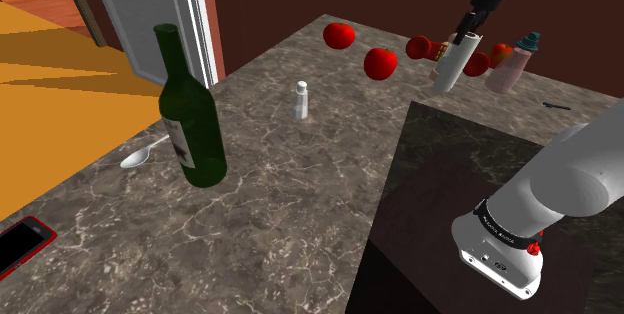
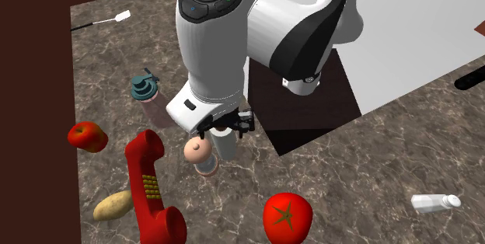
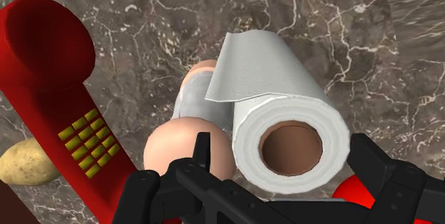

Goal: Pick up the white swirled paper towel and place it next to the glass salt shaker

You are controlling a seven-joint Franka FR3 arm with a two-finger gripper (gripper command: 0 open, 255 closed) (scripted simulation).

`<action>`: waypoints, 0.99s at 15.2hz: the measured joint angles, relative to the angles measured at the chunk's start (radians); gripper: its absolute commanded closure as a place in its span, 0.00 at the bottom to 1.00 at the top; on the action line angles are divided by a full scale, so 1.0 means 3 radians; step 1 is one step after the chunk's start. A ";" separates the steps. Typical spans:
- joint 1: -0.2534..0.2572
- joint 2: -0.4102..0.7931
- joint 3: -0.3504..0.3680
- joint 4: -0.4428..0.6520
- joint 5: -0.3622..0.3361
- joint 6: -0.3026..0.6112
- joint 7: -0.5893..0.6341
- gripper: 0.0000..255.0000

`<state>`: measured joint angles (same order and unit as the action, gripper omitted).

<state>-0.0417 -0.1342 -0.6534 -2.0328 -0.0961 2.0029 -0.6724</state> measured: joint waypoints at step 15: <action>0.0001 -0.0028 0.0010 -0.0017 -0.0012 0.0021 0.0017 1.00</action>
<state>-0.0413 -0.1427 -0.6505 -2.0380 -0.0998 2.0092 -0.6674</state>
